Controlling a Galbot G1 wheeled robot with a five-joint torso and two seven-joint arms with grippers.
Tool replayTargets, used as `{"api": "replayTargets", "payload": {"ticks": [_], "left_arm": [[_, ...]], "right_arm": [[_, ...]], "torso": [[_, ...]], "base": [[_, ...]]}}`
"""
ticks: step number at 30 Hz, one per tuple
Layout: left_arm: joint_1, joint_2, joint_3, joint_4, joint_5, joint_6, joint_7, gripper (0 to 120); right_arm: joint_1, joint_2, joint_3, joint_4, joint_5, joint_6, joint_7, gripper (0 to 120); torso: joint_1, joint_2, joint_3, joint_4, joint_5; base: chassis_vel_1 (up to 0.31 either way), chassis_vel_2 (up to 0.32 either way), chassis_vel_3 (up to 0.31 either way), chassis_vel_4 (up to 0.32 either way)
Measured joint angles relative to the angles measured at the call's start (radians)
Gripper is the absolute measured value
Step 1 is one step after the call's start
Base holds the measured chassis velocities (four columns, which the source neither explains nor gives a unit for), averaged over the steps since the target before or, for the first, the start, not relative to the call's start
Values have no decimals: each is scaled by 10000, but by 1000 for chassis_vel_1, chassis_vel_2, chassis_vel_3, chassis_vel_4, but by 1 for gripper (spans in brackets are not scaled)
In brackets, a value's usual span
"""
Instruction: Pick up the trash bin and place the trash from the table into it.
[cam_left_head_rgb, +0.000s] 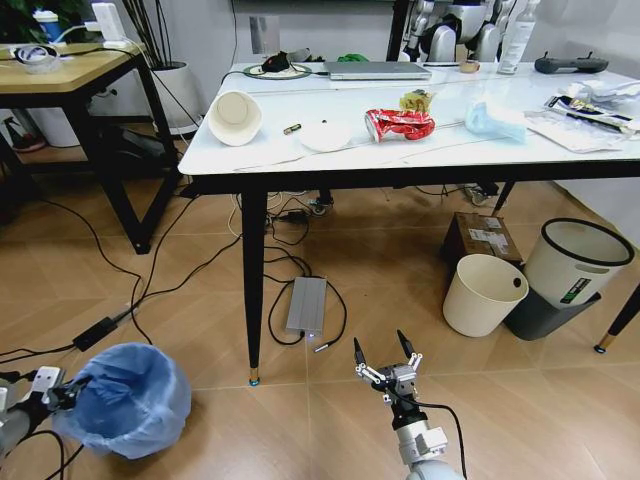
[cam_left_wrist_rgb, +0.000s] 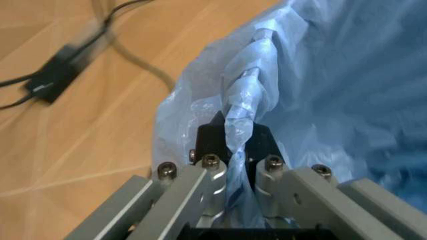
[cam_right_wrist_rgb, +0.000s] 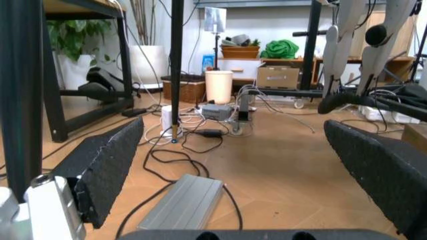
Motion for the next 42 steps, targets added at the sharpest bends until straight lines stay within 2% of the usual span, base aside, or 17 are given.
{"api": "replayTargets", "payload": {"ticks": [13,20,31,42], "left_arm": [[695,-275,-68,-2093,-46,70,924,0],[839,-197,-68,-2735,-149,196,1472,0],[986,12,124,-3595,-618,236,1790,0],[1470,255,18,-4659,-1263,466,2337,0]], "right_arm": [[-278,79,239,372,-121,-42,3,100],[-426,108,410,542,-101,-66,5,100],[-719,58,809,834,-76,-67,7,100],[-981,-146,990,931,-82,-42,15,100]], "torso": [[0,0,0,-2,11],[0,0,0,-2,21],[0,0,0,-2,3],[0,0,0,-1,3]], "base": [[0,0,0,0],[0,0,0,0],[0,0,0,0],[0,0,0,0]]}}
